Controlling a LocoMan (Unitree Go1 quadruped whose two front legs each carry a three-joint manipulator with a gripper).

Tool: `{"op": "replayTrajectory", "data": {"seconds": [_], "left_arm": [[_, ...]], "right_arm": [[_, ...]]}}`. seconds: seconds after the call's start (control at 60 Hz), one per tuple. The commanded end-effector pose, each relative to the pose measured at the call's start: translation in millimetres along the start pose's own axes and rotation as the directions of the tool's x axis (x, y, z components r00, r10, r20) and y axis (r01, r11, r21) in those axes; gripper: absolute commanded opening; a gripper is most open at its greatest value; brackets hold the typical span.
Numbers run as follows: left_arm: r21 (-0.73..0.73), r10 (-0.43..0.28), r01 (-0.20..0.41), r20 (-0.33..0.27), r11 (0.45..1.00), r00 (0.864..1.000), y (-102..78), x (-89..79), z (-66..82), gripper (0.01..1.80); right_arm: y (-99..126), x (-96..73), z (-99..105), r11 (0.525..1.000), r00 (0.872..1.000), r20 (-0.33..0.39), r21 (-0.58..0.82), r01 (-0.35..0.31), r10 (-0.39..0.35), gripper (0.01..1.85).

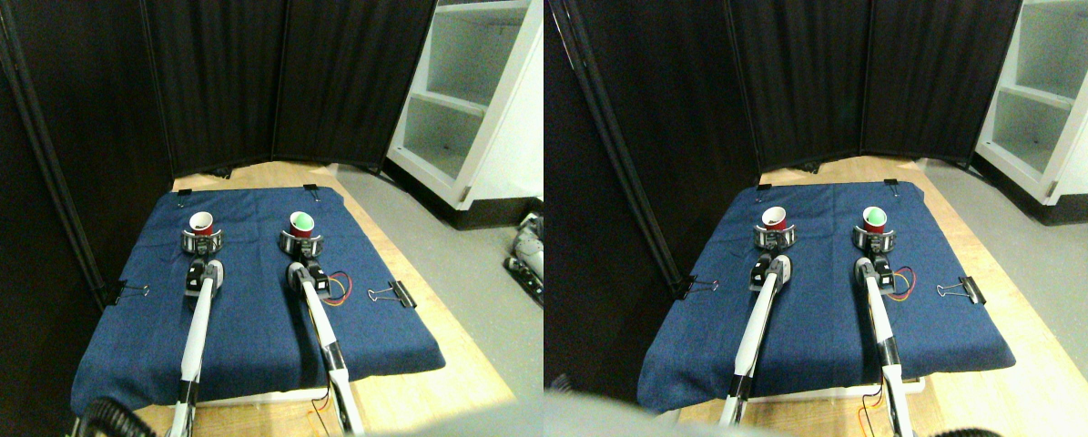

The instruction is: Pour (bimanual)

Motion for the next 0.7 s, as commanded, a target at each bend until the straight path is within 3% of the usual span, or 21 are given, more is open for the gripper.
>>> {"op": "replayTrajectory", "data": {"seconds": [0.017, 0.1, 0.183, 0.233, 0.25, 0.267, 0.283, 0.3, 0.533, 0.7], "left_arm": [[-0.009, -0.021, 0.021, 0.009, 1.000, 1.000, -1.6, 0.7, -4.2, 1.08], [-0.019, -0.019, 0.019, 0.014, 1.000, 1.000, -1.6, -0.1, -3.8, 1.06], [-0.016, -0.016, 0.017, 0.035, 1.000, 0.999, -1.9, 0.6, -1.8, 1.04], [-0.022, -0.015, 0.016, 0.058, 1.000, 0.998, -2.4, 0.9, -1.3, 0.98], [-0.002, -0.013, 0.014, 0.089, 1.000, 0.996, -3.3, -0.1, -1.7, 0.77], [-0.002, -0.013, 0.014, 0.089, 1.000, 0.996, -3.3, -0.1, -1.7, 0.77], [-0.010, -0.022, 0.024, 0.117, 1.000, 0.993, -3.9, -0.1, -2.5, 0.40], [-0.023, -0.022, 0.025, 0.130, 0.999, 0.991, -4.3, 0.1, -2.9, 0.33], [0.006, -0.031, 0.030, 0.136, 1.000, 0.990, -4.3, -1.5, 0.2, 0.33], [-0.008, -0.025, 0.026, 0.135, 1.000, 0.990, -7.4, -6.0, -1.2, 0.33]], "right_arm": [[3, 2.3, -1, 1.000, 1.000, -0.002, 0.013, -0.015, 0.016, 1.11], [3, 3.4, -1, 1.000, 1.000, 0.005, 0.010, -0.020, 0.020, 1.06], [2, 4.6, -1, 0.999, 0.999, 0.028, -0.011, -0.032, 0.032, 0.61], [2, 5.2, -2, 0.999, 0.999, 0.040, -0.021, -0.037, 0.038, 0.52], [3, 5.1, -2, 0.997, 0.997, 0.073, -0.068, -0.034, 0.039, 0.44], [3, 5.1, -2, 0.997, 0.997, 0.073, -0.068, -0.034, 0.039, 0.44], [4, 3.1, -4, 0.996, 0.992, 0.123, -0.090, -0.021, 0.032, 0.34], [5, 2.1, -5, 0.995, 0.990, 0.137, -0.097, -0.028, 0.041, 0.33], [8, -1.1, -4, 0.990, 0.991, 0.109, -0.124, -0.066, 0.080, 0.33], [9, -5.6, -5, 0.991, 0.992, 0.106, -0.125, -0.054, 0.067, 0.33]]}}
